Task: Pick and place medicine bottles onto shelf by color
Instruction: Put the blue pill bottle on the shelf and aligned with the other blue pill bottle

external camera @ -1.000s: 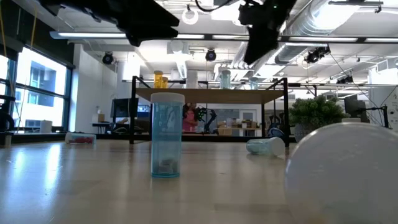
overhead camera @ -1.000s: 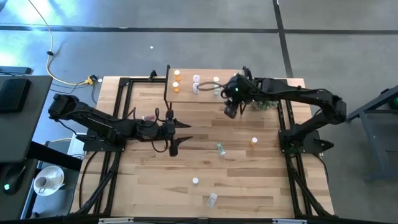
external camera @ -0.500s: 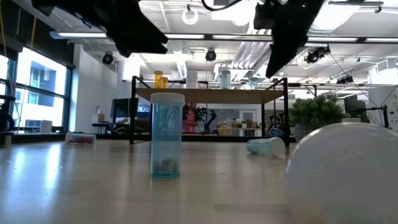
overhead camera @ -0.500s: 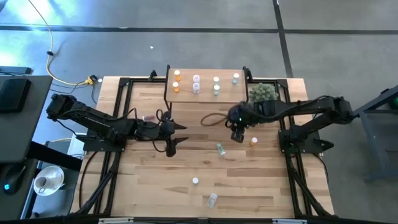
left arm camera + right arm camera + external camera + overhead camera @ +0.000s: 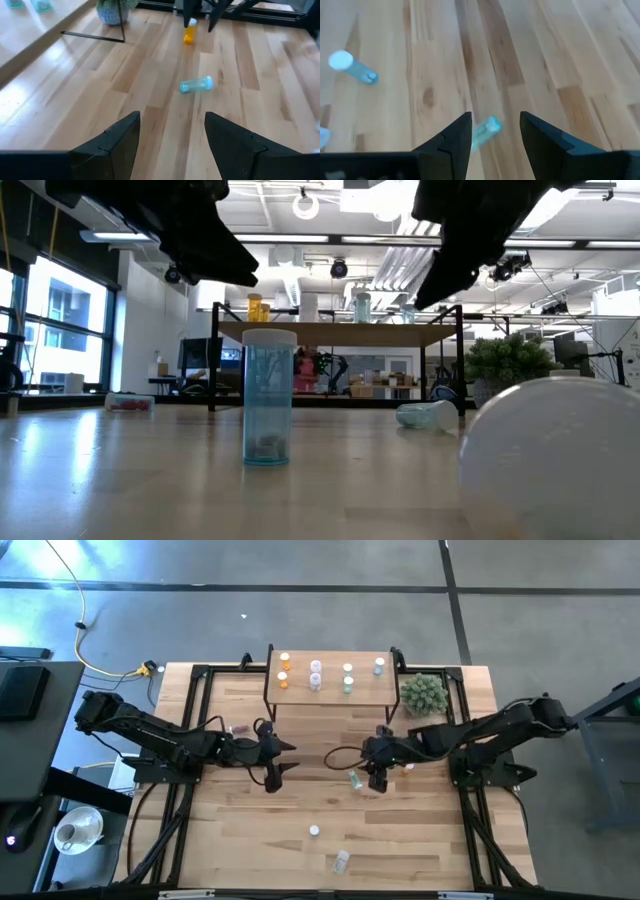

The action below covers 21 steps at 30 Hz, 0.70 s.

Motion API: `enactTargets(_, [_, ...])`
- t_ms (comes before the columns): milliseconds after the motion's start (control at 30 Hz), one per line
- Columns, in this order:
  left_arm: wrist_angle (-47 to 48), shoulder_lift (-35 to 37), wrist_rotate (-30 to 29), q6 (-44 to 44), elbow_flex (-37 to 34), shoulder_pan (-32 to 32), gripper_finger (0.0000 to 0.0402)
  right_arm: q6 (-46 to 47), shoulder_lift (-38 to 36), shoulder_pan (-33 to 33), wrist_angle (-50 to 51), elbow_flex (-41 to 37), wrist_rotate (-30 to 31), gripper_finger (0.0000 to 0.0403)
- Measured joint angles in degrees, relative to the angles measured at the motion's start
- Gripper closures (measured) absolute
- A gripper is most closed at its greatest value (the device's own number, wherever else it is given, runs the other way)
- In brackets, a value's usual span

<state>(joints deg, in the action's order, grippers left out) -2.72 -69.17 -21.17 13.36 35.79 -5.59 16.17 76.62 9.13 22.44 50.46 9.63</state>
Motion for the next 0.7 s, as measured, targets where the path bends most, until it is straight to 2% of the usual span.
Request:
enactTargets(200, [1.1,-0.8,5.1,0.2,0.0,-4.1,0.0188,0.0,-0.1,3.2,-3.4,0.0,4.2,0.0245])
enactTargets(400, [0.7,-3.7,4.6,2.9,-0.1,-10.8,0.0188,-1.0,-0.1,4.5,-5.9,0.0,6.8,0.0245])
enactTargets(700, [-8.2,-13.1,2.0,6.1,-0.1,-18.3,0.0188,0.2,-0.7,4.5,-9.2,0.0,10.0,0.0245])
